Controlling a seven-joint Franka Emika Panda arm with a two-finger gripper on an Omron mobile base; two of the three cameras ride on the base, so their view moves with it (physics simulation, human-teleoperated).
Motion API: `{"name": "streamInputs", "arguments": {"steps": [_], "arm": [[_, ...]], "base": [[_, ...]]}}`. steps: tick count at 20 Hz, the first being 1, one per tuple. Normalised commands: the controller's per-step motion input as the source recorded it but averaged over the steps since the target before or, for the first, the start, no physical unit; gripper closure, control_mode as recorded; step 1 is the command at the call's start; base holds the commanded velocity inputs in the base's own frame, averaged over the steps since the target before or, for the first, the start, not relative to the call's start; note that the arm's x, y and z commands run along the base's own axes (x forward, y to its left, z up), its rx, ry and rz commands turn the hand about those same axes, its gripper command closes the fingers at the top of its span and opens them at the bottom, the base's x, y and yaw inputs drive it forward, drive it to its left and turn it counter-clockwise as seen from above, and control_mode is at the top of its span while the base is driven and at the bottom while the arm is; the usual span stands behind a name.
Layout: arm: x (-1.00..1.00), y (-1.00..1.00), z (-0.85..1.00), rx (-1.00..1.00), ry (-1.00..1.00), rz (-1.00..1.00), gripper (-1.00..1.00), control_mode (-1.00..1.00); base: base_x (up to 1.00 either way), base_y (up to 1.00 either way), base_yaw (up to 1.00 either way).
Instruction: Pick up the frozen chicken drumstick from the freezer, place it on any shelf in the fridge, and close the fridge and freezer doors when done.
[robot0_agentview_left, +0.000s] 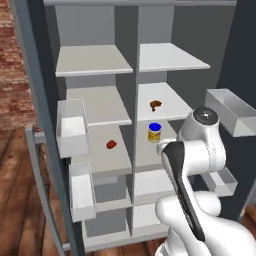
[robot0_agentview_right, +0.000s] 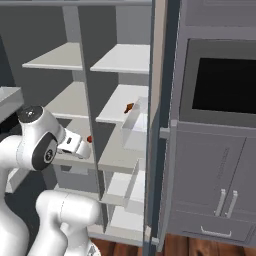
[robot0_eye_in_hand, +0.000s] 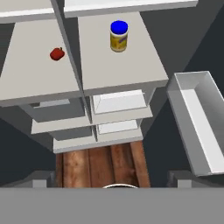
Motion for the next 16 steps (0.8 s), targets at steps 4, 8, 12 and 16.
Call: {"name": "streamInputs", "arguments": {"steps": [4, 8, 12, 16], "arm": [[0.0, 0.0, 0.0, 0.0, 0.0, 0.0, -1.0, 1.0], [0.0, 0.0, 0.0, 0.0, 0.0, 0.0, -1.0, 1.0], [0.0, 0.0, 0.0, 0.0, 0.0, 0.0, -1.0, 1.0], [0.0, 0.0, 0.0, 0.0, 0.0, 0.0, -1.0, 1.0]], "base": [[-0.52, 0.5, -0.01], [-0.42, 0.22, 0.0], [-0.32, 0.0, 0.0], [-0.06, 0.0, 0.0]]}}
